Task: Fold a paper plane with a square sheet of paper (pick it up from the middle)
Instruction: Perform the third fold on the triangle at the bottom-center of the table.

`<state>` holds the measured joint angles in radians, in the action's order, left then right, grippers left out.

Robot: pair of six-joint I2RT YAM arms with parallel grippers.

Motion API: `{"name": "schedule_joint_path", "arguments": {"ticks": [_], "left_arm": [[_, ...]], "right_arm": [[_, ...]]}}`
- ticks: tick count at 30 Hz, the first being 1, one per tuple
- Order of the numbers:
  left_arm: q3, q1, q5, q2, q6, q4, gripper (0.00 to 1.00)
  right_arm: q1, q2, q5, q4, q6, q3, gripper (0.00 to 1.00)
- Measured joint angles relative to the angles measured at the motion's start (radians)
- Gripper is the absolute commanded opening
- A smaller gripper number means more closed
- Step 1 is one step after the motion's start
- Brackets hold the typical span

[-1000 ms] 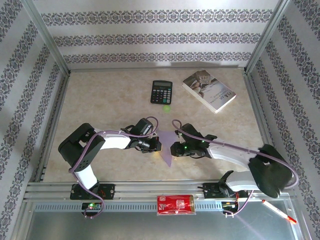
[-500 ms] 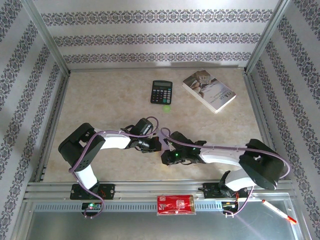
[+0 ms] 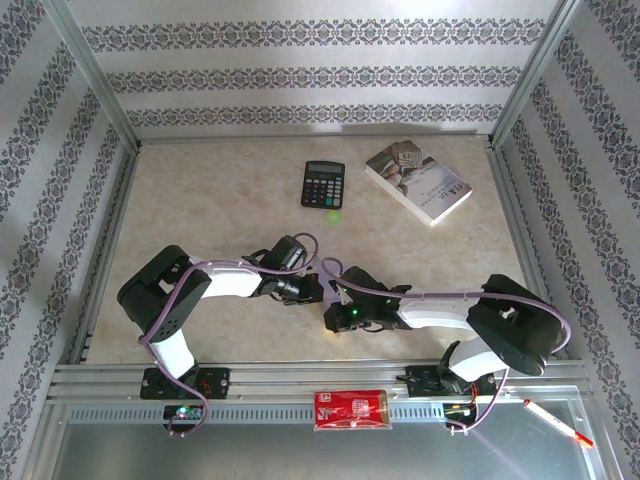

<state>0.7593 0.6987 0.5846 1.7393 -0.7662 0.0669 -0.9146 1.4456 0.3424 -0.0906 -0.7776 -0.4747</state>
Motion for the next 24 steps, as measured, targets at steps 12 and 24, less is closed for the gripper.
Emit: {"name": "schedule_joint_path", "arguments": {"ticks": [12,24], "left_arm": [[0.008,0.0,0.016,0.008,0.012,-0.006,0.0],[0.02,0.0,0.028,0.006,0.017,-0.032,0.09]], "right_arm": [[-0.051,-0.163,-0.048,-0.032,-0.105,0.144,0.03],[-0.059,-0.208,-0.073,-0.027,-0.147,0.174,0.02]]}}
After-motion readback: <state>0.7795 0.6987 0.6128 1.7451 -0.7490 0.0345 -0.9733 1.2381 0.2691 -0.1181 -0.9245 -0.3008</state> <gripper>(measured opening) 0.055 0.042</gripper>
